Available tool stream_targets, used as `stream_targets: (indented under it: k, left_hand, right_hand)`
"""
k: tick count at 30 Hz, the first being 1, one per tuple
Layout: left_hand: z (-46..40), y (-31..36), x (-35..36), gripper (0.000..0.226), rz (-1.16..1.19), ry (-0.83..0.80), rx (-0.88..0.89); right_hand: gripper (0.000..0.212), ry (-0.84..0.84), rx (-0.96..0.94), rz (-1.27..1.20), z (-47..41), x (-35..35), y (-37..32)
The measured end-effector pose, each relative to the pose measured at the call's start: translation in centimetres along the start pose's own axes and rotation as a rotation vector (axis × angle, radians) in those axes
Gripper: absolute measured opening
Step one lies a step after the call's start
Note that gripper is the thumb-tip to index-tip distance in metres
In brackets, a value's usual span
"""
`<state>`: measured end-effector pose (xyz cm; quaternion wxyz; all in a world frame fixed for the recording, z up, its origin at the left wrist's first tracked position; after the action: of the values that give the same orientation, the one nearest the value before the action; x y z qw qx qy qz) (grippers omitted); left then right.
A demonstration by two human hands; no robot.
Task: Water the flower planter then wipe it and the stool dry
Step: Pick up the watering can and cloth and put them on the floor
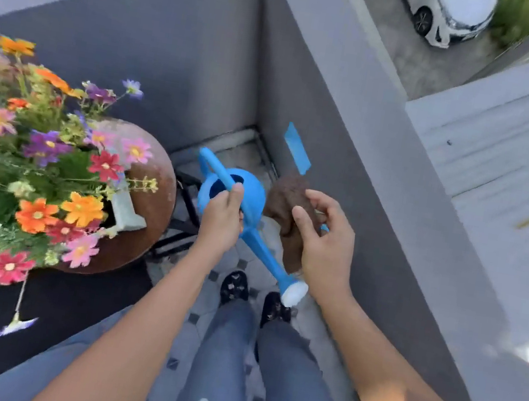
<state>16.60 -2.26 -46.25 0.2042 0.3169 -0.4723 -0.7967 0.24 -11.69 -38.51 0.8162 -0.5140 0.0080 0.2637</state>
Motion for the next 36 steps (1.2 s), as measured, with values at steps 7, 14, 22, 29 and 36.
stream_targets:
  k: [7, 14, 22, 29, 36]
  left_hand:
    - [-8.0, -19.5, 6.3, 0.045, -0.094, -0.046, -0.097]
    - [-18.2, -34.8, 12.7, 0.028, -0.164, -0.149, -0.2]
    - [-25.6, -44.0, 16.3, 0.03, -0.231, -0.196, -0.231]
    - [-26.8, -44.3, 16.3, 0.021, -0.206, -0.196, -0.233]
    - [-23.4, -34.9, 13.0, 0.066, 0.216, -0.325, -0.03]
  right_hand:
    - [0.022, -0.046, 0.2, -0.001, -10.5, 7.3, 17.2]
    - [0.022, -0.103, 0.451, -0.132, -21.0, 11.6, 31.8]
    - [0.032, -0.314, 0.705, -0.392, -28.2, 15.7, 39.1]
    - [0.024, -0.506, 0.734, -0.451, -29.8, 17.3, 40.8]
    - [0.031, -0.585, 0.77, -0.363, -29.4, 18.0, 39.7]
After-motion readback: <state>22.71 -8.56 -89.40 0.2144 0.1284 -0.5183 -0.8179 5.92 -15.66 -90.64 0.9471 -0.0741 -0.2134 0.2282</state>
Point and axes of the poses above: each hand's wrist, its own z-axis away from the middle knuckle, its own x-axis out of the palm, y = z × x, the point moved 6 cm from there along -z, towards the middle knuckle, and after that the axes turned 14 degrees about x, right-handed, at the moved point
